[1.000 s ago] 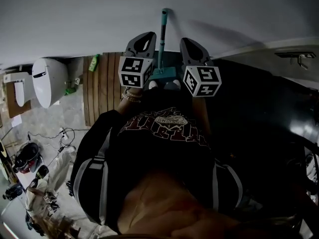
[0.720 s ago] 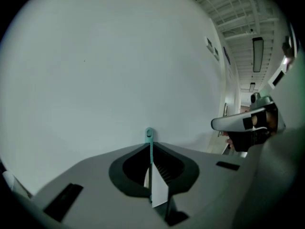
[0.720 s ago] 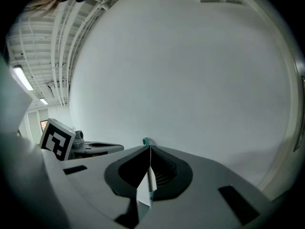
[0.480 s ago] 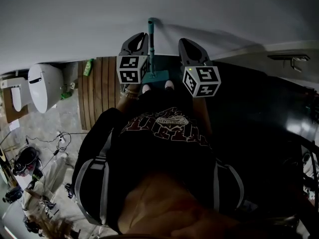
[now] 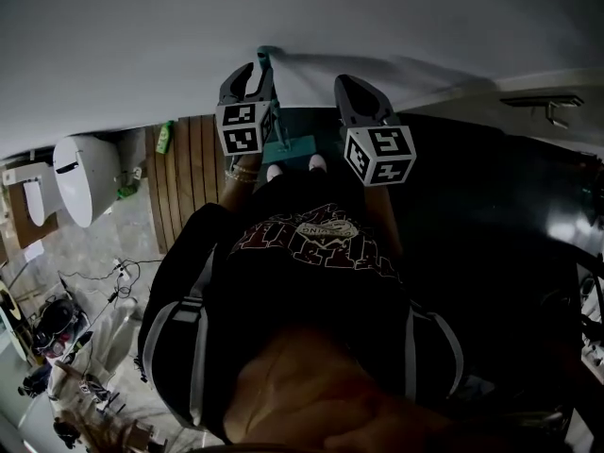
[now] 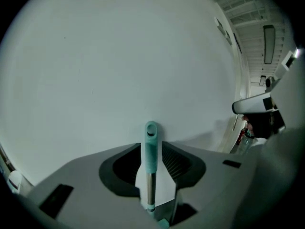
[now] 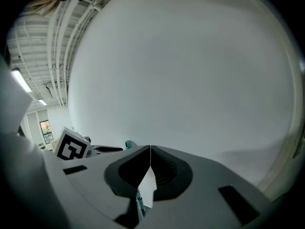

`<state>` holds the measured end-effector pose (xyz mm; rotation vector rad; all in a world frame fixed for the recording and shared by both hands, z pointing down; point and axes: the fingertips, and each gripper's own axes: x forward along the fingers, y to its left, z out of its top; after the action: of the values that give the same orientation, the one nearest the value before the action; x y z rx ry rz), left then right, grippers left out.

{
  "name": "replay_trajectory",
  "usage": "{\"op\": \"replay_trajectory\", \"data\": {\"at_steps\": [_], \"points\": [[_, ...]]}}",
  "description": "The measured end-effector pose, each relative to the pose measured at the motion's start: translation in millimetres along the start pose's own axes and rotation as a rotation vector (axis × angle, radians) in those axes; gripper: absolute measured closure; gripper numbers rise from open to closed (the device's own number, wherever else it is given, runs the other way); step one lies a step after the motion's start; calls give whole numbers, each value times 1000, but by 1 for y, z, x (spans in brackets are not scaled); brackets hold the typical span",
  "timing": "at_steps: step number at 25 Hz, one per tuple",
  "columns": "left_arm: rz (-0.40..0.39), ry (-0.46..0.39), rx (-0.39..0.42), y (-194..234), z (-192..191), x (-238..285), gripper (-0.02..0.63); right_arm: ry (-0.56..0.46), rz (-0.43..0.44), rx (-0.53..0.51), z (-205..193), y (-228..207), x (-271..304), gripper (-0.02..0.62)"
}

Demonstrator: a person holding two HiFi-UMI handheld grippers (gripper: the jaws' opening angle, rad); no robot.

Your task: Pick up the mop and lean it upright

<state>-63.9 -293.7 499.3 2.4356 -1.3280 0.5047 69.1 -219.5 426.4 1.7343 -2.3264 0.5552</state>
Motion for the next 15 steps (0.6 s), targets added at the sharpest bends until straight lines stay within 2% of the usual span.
{"op": "replay_trajectory", "data": {"at_steps": [15], "points": [[41, 32, 8, -1, -3, 35, 430, 27, -23, 23, -8, -27, 3, 577]]}}
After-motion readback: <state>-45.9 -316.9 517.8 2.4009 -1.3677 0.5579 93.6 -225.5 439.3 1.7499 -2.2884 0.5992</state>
